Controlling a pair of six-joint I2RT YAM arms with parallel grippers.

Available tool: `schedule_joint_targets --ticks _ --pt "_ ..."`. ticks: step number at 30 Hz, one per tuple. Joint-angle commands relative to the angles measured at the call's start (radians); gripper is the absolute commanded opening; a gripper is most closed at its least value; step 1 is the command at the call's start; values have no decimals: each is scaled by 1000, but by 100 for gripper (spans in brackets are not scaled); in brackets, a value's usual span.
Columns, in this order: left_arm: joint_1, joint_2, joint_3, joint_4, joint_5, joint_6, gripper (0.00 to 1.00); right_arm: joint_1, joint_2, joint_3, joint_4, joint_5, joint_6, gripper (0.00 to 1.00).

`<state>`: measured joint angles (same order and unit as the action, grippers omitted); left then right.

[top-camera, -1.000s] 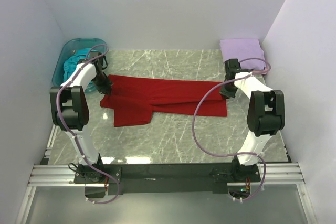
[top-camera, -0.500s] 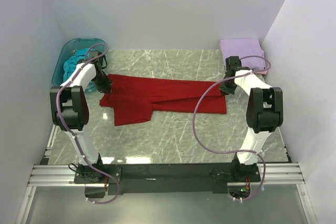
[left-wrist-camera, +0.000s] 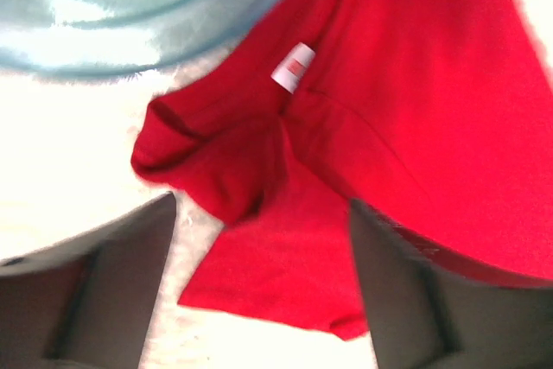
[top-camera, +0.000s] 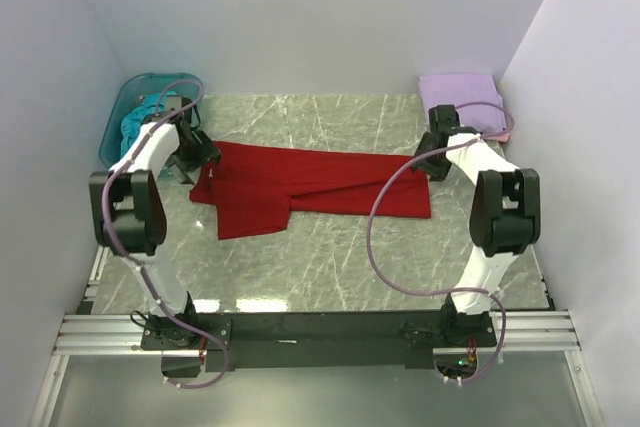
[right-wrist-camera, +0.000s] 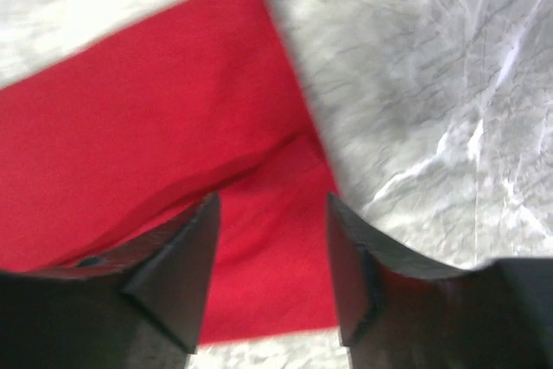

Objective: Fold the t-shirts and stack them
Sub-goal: Fold the tshirt

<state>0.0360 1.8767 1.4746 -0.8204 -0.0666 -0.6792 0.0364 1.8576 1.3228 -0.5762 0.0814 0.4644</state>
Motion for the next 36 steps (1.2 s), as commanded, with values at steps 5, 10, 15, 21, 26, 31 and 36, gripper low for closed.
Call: schedule_joint_targets --ticks 5,10,15,21,26,31,36 --pt "-80 -345 -152 46 -4 -22 95 124 -267 -57 38 -28 -43 63" --pt "-194 -484 -430 82 -51 -54 90 198 -414 -192 70 -72 -21 63" --pt "-249 -548 -649 180 -29 -82 78 237 -517 -301 95 -134 -6 63" --pt "-295 -496 -660 233 -21 -108 74 252 -589 -395 113 -149 -3 63" --pt "-315 -409 -632 250 -61 -131 71 253 -620 -462 125 -157 -6 63" --pt "-331 -321 -599 222 -114 -131 65 253 -633 -491 136 -140 -24 63" --pt "-343 -271 -577 214 -121 -137 43 253 -620 -502 147 -146 -27 63"
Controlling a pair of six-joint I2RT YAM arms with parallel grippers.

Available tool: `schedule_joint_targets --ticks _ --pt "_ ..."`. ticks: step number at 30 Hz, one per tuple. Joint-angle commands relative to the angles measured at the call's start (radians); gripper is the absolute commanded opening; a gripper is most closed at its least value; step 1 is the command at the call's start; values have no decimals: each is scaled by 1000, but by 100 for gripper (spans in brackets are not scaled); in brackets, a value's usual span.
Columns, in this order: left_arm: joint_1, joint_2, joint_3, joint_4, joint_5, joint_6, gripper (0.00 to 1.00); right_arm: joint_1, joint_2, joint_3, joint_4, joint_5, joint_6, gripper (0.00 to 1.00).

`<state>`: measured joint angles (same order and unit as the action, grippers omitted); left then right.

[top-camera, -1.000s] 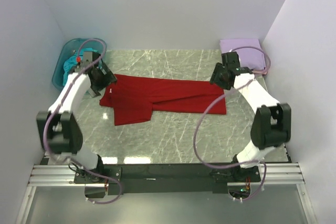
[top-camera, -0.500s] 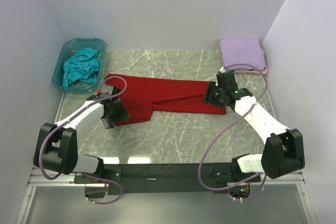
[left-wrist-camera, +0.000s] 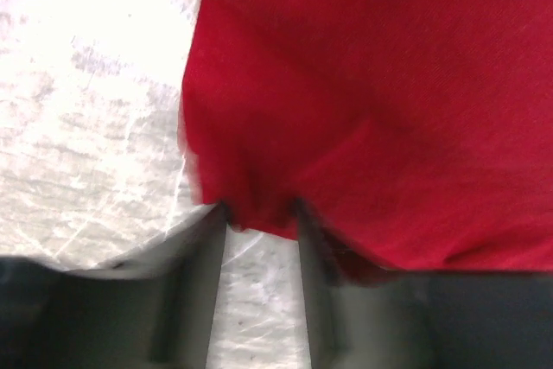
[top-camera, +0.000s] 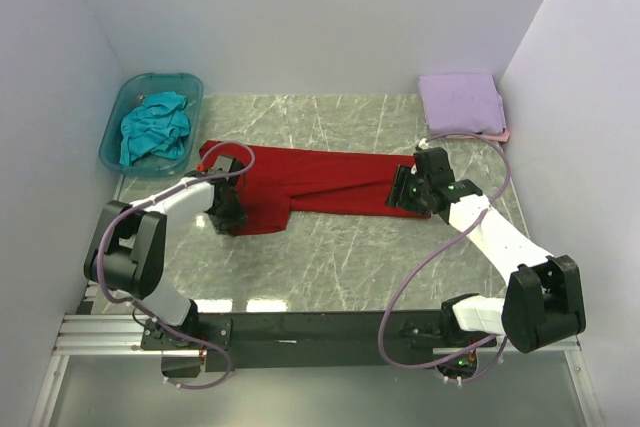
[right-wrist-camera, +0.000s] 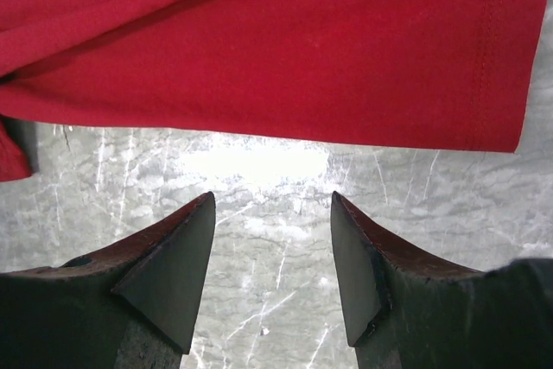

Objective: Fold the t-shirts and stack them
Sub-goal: Fold the tshirt

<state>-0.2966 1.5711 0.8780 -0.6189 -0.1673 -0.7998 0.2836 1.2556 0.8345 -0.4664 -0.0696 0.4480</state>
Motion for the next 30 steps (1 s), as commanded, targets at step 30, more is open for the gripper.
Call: schedule_joint_targets --ticks 30 --pt "74 495 1009 -136 -115 103 1 3 1 -54 89 17 -48 62"
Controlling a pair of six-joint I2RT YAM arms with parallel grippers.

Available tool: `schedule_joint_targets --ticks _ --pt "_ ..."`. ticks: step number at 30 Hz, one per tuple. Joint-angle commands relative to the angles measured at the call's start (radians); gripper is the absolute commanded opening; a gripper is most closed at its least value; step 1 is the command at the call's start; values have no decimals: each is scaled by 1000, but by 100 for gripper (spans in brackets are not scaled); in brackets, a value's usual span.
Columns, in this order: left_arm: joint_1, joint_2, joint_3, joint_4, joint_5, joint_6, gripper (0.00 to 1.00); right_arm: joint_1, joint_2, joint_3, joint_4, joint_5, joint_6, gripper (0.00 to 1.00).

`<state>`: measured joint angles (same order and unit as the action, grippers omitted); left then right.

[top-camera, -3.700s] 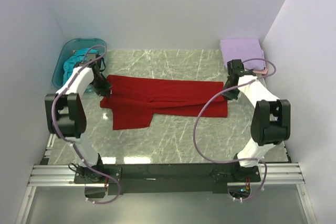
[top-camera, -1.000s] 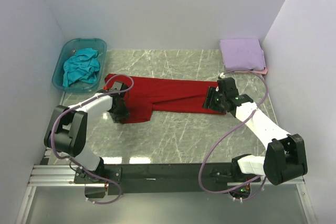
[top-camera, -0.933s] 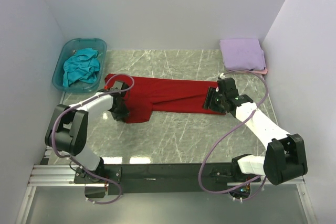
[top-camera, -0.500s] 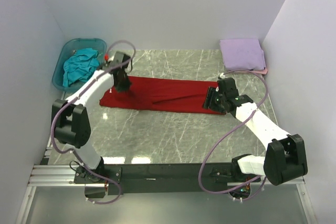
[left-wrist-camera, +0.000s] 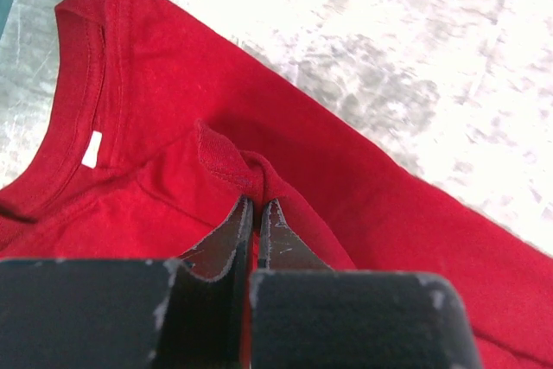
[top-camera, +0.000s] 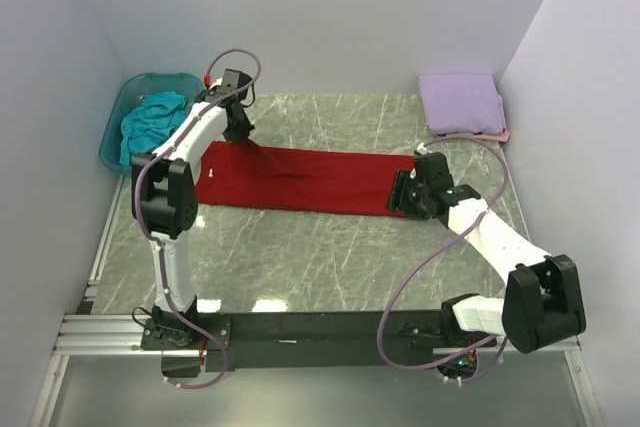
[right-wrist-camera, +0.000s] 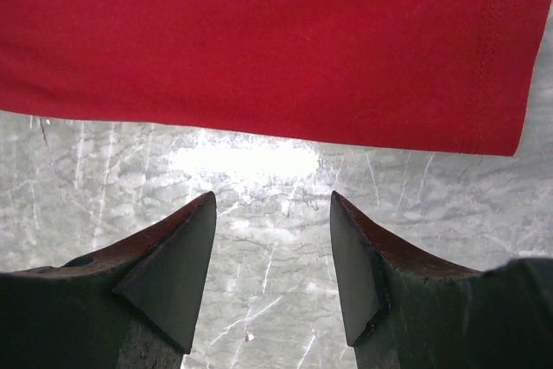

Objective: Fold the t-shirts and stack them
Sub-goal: Fold the tshirt

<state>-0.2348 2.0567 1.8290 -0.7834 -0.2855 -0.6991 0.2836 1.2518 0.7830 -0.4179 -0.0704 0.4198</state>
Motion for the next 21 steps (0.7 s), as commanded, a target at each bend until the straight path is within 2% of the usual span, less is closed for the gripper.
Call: schedule_joint_targets --ticks 1,5,7,8,9,11,12,15,19,21 --pt "21 23 56 32 8 0 1 6 15 -2 45 18 -18 62" --pt "29 45 24 56 29 0 7 5 47 10 68 47 11 62" --pt "29 52 6 65 42 4 19 6 69 18 70 67 22 62" --pt "31 52 0 70 43 4 25 -1 77 27 71 92 34 62" --pt "32 49 -5 72 49 6 40 -7 89 30 73 106 40 62" --pt "35 33 -11 58 51 4 55 -38 101 38 77 116 60 62" --pt "35 17 -19 53 46 0 69 -50 106 39 77 113 68 62" --pt "46 -119 -89 53 28 -13 86 -132 115 26 90 72 100 62" --pt "52 -291 -299 56 17 -43 92 -247 95 -36 158 -31 161 63" --pt "55 -401 -394 78 14 -69 93 -285 84 -71 180 -52 192 66"
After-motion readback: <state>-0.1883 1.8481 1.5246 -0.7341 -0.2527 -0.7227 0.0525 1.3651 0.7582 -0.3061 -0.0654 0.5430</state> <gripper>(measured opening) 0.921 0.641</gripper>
